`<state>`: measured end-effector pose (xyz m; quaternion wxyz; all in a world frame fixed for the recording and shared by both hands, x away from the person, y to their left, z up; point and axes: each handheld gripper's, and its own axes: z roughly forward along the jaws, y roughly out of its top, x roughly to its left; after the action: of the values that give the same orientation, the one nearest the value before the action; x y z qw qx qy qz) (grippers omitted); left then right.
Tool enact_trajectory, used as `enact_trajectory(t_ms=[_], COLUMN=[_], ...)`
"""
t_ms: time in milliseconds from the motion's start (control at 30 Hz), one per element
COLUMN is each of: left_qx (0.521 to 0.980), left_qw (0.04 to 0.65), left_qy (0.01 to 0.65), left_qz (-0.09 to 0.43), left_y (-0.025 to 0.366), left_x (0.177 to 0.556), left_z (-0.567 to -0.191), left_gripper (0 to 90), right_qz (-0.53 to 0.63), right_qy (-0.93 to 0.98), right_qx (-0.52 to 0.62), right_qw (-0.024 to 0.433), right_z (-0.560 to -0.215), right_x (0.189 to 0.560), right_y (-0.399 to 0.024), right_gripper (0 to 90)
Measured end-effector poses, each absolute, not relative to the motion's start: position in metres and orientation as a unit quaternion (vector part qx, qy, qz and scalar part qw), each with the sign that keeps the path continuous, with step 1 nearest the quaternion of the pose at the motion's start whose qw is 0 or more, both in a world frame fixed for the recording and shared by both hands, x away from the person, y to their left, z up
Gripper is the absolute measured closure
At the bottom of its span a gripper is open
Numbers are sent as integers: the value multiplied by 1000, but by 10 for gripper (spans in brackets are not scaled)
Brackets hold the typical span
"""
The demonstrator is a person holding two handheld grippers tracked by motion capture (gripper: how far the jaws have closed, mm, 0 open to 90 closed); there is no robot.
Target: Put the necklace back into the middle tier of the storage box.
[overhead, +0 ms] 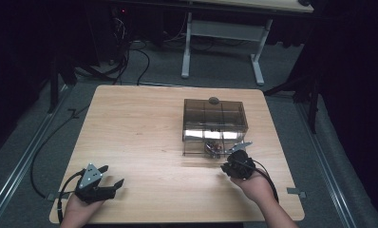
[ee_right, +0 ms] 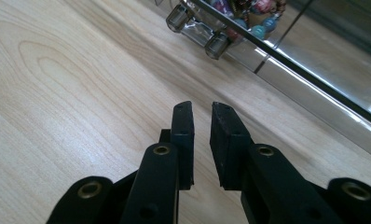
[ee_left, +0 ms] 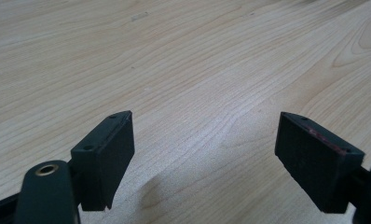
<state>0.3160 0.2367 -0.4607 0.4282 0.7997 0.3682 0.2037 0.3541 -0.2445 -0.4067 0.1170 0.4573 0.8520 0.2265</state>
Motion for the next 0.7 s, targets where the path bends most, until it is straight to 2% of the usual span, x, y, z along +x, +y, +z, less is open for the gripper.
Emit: enact_trajectory(t_ms=[200,600,700], left_qx=[800,796,794], left_qw=[428,435,438], left_qy=[367,366,365], left_qz=[204,207,209], left_y=[237,238,238], left_x=[316,315,314], left_z=[-460,-460,-460], left_gripper=[201,198,197], right_qz=[278,385,416], right_qy=[833,774,749], right_qx=[455,468,470], right_qw=[150,186,211], right_z=[-411,-432,-437], right_x=[339,315,305], right_y=[-251,-265,-271], right_gripper=[759,673,637])
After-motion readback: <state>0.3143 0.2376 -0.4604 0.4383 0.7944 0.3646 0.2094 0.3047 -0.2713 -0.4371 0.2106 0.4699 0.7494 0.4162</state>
